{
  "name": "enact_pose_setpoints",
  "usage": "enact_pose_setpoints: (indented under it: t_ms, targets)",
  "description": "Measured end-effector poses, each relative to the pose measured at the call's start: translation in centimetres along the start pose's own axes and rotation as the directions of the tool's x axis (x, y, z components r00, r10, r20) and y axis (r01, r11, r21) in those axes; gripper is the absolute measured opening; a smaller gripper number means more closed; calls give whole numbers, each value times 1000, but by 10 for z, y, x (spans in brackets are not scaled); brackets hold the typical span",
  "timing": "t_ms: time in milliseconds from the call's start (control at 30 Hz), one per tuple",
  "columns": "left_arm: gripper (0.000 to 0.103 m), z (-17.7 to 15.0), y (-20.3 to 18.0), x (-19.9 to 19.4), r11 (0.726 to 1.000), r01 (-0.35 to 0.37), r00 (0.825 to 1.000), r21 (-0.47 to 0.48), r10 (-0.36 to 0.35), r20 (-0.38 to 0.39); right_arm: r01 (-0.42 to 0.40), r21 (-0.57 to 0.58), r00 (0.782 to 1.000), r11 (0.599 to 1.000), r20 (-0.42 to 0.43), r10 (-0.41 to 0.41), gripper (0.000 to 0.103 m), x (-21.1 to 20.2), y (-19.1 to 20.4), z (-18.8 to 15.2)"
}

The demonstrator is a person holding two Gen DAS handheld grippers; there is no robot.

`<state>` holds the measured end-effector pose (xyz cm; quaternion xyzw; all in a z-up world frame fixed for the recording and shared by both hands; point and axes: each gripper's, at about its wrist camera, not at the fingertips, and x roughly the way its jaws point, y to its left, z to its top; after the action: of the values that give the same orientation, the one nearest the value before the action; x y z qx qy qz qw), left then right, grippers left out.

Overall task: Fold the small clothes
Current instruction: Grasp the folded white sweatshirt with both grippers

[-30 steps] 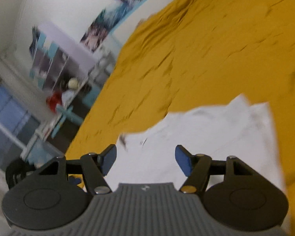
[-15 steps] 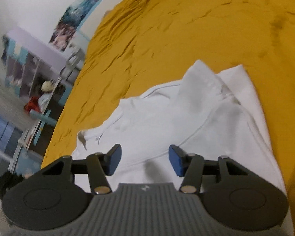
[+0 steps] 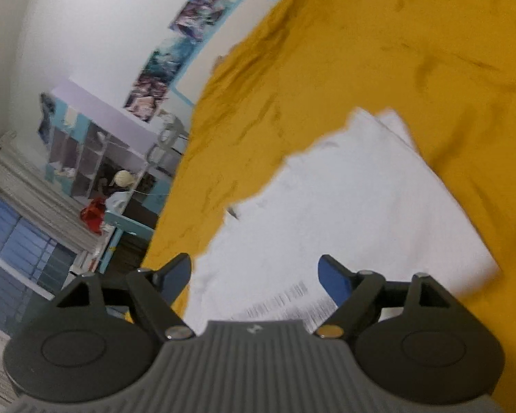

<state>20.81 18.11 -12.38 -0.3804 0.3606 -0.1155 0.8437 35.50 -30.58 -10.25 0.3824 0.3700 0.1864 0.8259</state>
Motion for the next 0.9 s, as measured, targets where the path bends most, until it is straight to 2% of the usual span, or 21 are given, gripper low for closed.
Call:
enact_pose_setpoints:
  t_ms: [100,167,233,333,467,600,733,900]
  targets:
    - [82,-20,25,-11,982,55,998,-180,-47,47,26,93,1000,995,2,-26,78,-17,-24,-22]
    - [82,-29,41,-9,956,55,997,-288,-37,66,44,138,999,989,12,-46,78,-26,-41,-32]
    - [82,-33,53,-1,935,34,998,-352,-10,70,91,159,995,983,24,-96,78,-31,-53,-40]
    - [82,-33,65,15,921,-4,998,-390,31,62,165,184,984,969,34,-174,77,-30,-66,-47]
    - [81,-28,73,33,914,12,994,-406,34,107,165,233,981,958,65,-185,76,-25,-78,-47]
    - [81,-19,78,52,906,3,994,-423,43,101,208,258,966,943,96,-239,78,-11,-78,-40]
    - [81,-11,78,66,911,5,993,-413,45,112,226,277,955,934,127,-269,80,12,-76,-30]
    - [79,-3,81,74,916,17,992,-402,35,121,211,297,947,931,176,-270,83,38,-72,-19]
